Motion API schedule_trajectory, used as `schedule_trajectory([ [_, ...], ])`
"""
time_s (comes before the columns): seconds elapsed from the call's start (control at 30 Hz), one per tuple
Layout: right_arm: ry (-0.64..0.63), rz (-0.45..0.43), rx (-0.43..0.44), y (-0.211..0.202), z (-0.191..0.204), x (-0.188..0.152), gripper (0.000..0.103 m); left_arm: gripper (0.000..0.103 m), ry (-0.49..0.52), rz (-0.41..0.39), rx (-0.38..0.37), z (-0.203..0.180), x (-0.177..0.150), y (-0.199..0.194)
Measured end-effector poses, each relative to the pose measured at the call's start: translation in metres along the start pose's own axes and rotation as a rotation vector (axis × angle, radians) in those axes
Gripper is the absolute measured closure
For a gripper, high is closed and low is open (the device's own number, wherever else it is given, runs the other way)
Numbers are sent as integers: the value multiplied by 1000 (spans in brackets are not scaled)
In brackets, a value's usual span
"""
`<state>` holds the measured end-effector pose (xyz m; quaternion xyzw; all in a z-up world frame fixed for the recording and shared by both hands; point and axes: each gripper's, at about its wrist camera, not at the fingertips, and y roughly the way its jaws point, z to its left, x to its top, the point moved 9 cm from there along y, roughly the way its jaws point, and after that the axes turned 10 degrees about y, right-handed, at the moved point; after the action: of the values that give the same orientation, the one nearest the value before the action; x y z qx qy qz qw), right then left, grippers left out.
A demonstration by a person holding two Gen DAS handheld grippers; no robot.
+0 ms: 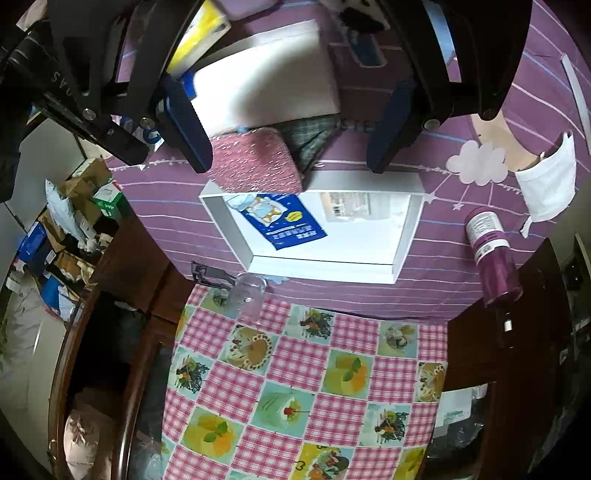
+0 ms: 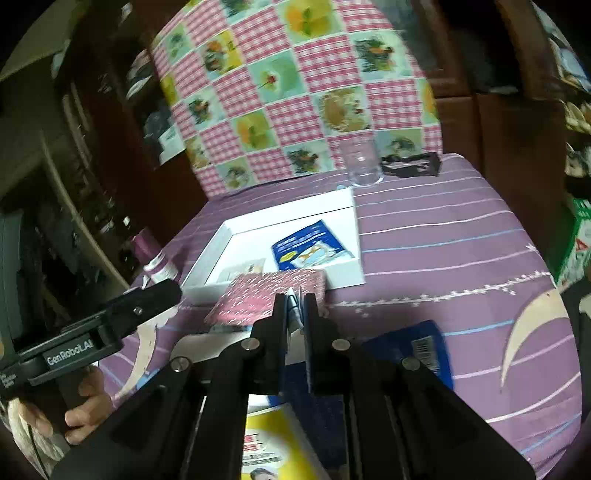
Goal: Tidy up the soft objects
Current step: 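Grasp the pink glittery sponge with the left gripper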
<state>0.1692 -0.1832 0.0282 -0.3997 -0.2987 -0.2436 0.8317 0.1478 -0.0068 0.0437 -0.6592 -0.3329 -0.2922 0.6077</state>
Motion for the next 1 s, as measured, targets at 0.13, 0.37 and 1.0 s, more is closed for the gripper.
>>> schedule_trajectory([
  [0.13,56,-3,-4,-2,-12,6,93,17,30,16,-14,-13,8,10],
  [0.37,75,-7,-31,-5,-21,11,93,18,33,103,-62,-31,10,53],
  [1.0,79,1,-80,0,-29,9,93,69,44,173,-96,-32,-21,82],
])
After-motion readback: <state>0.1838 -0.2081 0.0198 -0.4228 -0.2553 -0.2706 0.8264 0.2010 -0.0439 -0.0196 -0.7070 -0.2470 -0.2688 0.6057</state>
